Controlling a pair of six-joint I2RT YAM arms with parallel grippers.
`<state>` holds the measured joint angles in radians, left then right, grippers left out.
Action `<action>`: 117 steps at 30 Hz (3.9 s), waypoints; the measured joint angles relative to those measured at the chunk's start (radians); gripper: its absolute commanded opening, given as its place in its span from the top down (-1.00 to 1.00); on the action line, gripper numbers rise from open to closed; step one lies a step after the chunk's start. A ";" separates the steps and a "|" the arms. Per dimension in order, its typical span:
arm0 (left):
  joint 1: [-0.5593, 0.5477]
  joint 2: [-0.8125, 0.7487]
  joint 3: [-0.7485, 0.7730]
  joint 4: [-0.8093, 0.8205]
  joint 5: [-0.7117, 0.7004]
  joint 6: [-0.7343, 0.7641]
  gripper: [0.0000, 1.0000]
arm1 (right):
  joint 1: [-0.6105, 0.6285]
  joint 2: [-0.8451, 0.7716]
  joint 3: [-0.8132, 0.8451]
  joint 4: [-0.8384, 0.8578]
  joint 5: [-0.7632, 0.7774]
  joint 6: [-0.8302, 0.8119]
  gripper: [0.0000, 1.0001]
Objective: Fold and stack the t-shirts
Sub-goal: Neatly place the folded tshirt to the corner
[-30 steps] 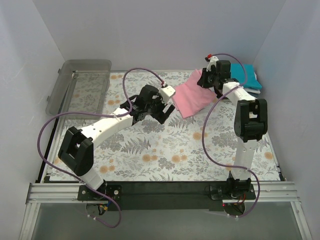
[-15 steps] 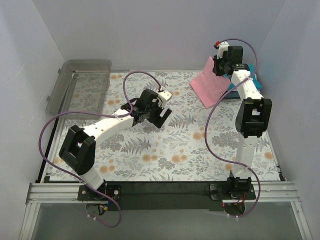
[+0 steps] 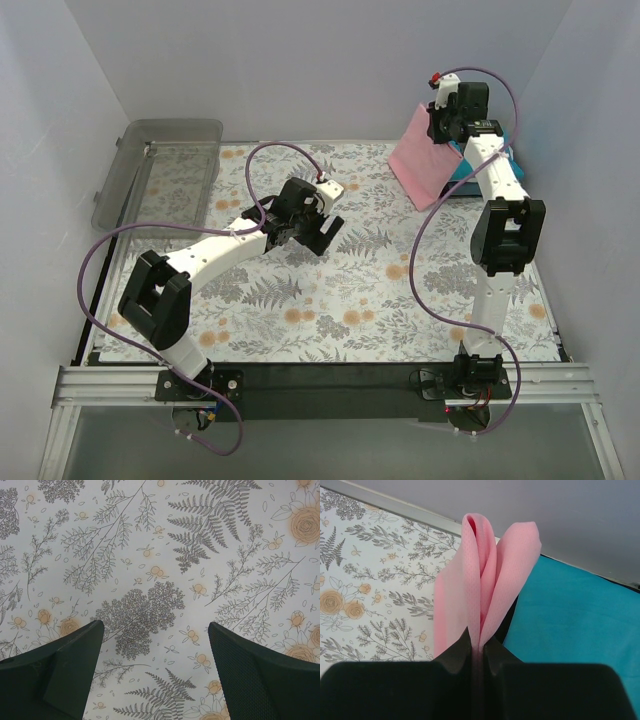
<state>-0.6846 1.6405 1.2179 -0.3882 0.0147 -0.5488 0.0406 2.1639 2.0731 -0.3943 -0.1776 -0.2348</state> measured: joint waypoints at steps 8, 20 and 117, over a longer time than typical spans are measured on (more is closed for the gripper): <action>0.000 0.000 0.000 0.000 0.020 -0.008 -0.72 | 0.000 -0.016 0.021 -0.025 0.019 -0.001 0.97; 0.000 -0.002 -0.013 0.008 0.031 -0.014 -0.73 | 0.000 -0.047 0.108 -0.052 0.010 0.023 0.97; 0.000 0.024 -0.031 -0.053 0.076 -0.018 -0.75 | -0.257 0.175 0.112 0.271 0.144 -0.364 -0.97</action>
<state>-0.6846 1.6650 1.1870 -0.4416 0.0910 -0.5663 -0.2161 2.3386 2.1849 -0.1230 -0.0338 -0.5991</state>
